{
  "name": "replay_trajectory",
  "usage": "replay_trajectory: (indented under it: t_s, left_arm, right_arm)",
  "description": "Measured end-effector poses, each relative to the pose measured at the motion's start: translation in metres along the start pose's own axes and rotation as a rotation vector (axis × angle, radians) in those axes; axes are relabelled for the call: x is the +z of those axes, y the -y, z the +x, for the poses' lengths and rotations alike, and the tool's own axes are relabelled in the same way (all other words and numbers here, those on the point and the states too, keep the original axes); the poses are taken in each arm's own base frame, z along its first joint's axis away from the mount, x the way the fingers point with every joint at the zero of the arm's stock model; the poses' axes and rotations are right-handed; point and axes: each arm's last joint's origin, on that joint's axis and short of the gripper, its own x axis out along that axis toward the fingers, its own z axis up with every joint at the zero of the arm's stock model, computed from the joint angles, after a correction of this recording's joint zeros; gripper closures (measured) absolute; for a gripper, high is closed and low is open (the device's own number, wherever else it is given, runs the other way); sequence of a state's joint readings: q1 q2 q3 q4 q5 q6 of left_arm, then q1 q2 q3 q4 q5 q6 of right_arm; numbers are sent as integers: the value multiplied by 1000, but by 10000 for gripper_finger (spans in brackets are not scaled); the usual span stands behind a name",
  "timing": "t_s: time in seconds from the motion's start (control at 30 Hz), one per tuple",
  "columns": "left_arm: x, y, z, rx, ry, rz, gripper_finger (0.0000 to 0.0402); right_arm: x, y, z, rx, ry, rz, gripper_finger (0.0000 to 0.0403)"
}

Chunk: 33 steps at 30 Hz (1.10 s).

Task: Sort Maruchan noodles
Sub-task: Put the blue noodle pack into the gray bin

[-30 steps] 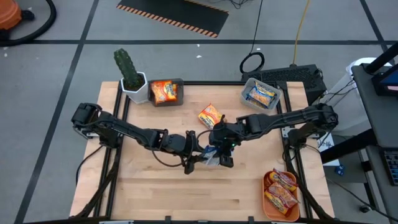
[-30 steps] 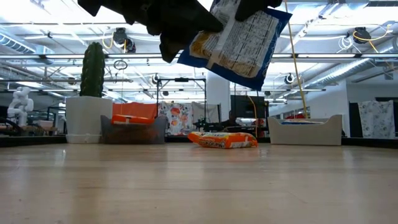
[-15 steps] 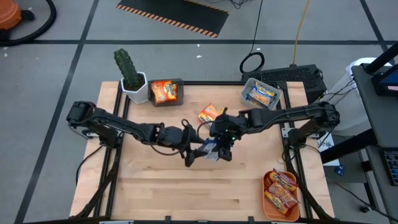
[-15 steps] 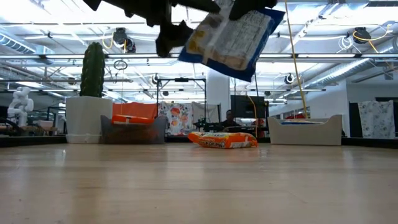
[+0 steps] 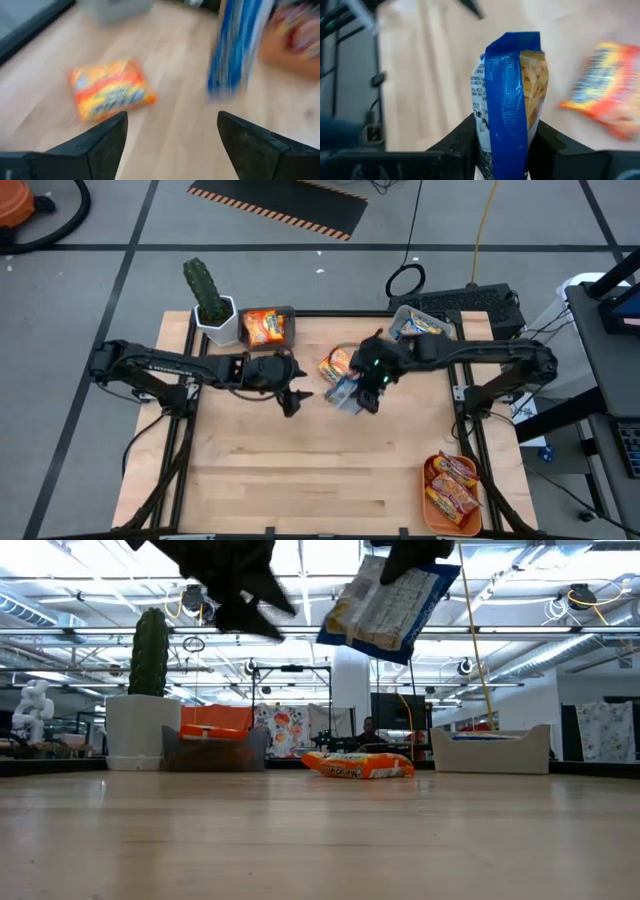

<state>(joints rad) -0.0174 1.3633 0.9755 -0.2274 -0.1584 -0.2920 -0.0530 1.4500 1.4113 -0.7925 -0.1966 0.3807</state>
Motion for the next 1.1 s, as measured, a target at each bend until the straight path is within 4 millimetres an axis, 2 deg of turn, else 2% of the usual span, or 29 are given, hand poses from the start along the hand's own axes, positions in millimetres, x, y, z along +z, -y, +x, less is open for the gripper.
replay_trajectory:
  t_s: [0.17, 0.33, 0.57, 0.8, 0.97, 1.1]
  left_arm:
    - [2, -19, 0, 44, -29, -86, 92]
    - [6, -33, 1, 68, -13, -197, 92]
    - [12, -46, 2, 88, 29, -286, 92]
    - [15, -60, 1, 157, 64, -356, 92]
    - [16, -63, 1, 188, 80, -403, 92]
    - [16, -64, 1, 192, 83, -420, 92]
  right_arm:
    - [4, 27, -40, -115, 118, -10, 282]
    - [2, 51, -81, -263, 225, -141, 289]
    - [-6, 76, -123, -478, 293, -325, 282]
    - [-15, 108, -146, -635, 215, -435, 285]
    - [-24, 136, -144, -715, 118, -496, 283]
    - [-32, 153, -143, -803, 55, -437, 284]
